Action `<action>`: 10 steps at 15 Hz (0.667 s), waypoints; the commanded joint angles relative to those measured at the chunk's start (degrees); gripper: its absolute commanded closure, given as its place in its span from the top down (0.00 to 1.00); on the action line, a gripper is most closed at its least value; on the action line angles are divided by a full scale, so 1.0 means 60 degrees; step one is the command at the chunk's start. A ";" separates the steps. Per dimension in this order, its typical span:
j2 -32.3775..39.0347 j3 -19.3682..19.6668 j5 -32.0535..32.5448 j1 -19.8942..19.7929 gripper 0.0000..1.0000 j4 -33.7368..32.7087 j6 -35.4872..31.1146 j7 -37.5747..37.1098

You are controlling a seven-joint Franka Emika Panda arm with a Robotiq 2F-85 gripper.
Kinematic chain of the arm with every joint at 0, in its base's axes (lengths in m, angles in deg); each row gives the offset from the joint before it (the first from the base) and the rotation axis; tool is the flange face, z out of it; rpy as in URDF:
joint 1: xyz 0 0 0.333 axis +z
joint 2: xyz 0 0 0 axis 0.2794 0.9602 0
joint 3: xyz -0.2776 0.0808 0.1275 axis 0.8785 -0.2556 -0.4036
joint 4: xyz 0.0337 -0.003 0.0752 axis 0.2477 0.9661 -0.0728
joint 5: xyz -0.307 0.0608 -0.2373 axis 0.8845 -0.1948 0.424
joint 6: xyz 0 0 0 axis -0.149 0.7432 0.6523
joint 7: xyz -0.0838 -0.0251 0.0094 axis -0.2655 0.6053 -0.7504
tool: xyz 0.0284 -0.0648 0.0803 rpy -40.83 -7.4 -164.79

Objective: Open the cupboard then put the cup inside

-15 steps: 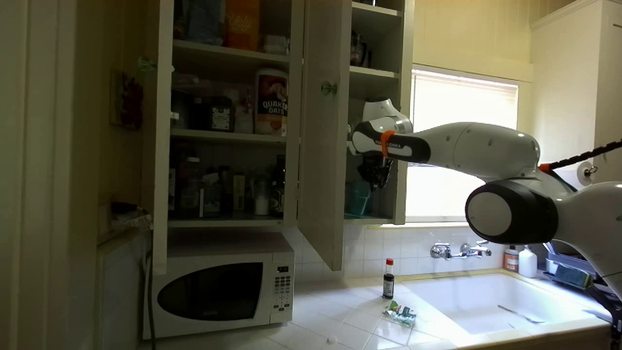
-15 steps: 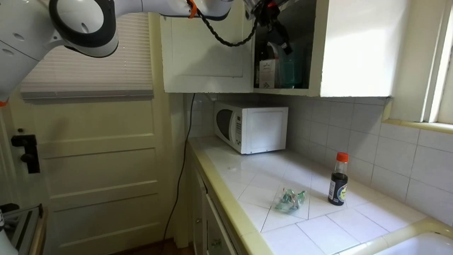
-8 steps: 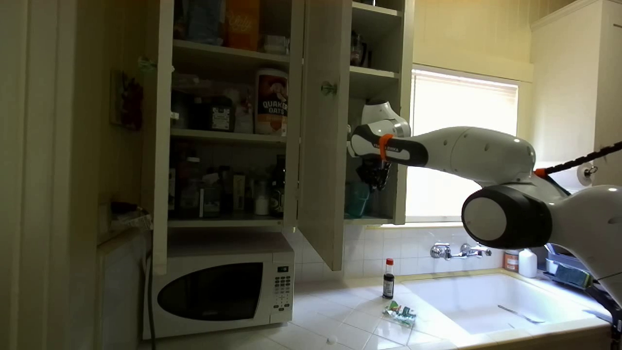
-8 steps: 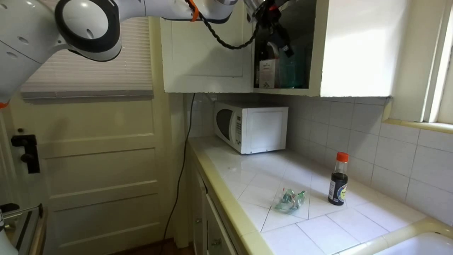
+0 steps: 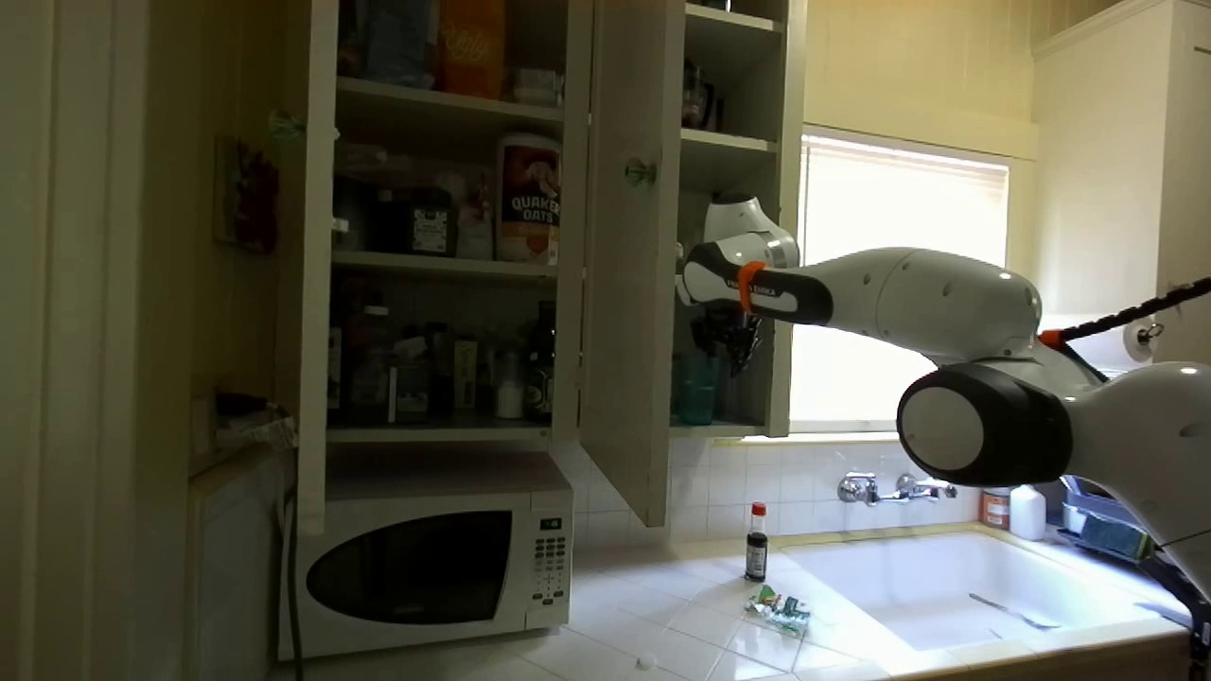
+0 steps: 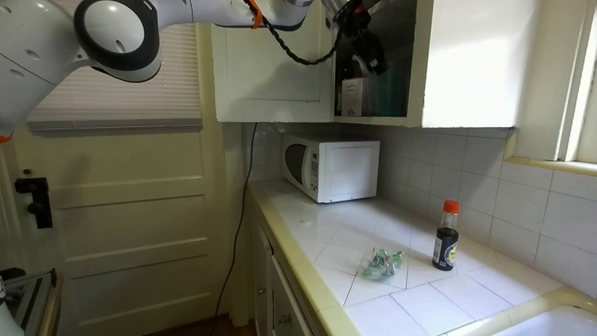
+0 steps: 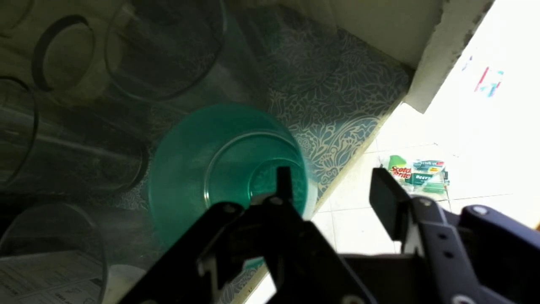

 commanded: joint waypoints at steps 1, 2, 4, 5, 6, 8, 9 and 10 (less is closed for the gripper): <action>0.0272 0.0040 -0.0038 -0.0034 0.85 -0.0511 0.0165 0.0013; 0.0268 0.0054 -0.0023 -0.0029 0.92 -0.0535 0.0124 0.0010; 0.0249 0.0105 0.0046 0.0003 1.00 -0.0598 0.0052 -0.0047; 0.0236 0.0148 0.0111 0.0033 1.00 -0.0641 -0.0011 -0.0098; 0.0221 0.0185 0.0167 0.0060 1.00 -0.0674 -0.0047 -0.0138; 0.0159 0.0230 0.0273 0.0124 1.00 -0.0736 -0.0093 -0.0281; 0.0095 0.0289 0.0357 0.0193 1.00 -0.0741 0.0015 -0.0377; 0.0393 0.0630 0.0357 0.0416 1.00 -0.1503 0.0557 -0.0433</action>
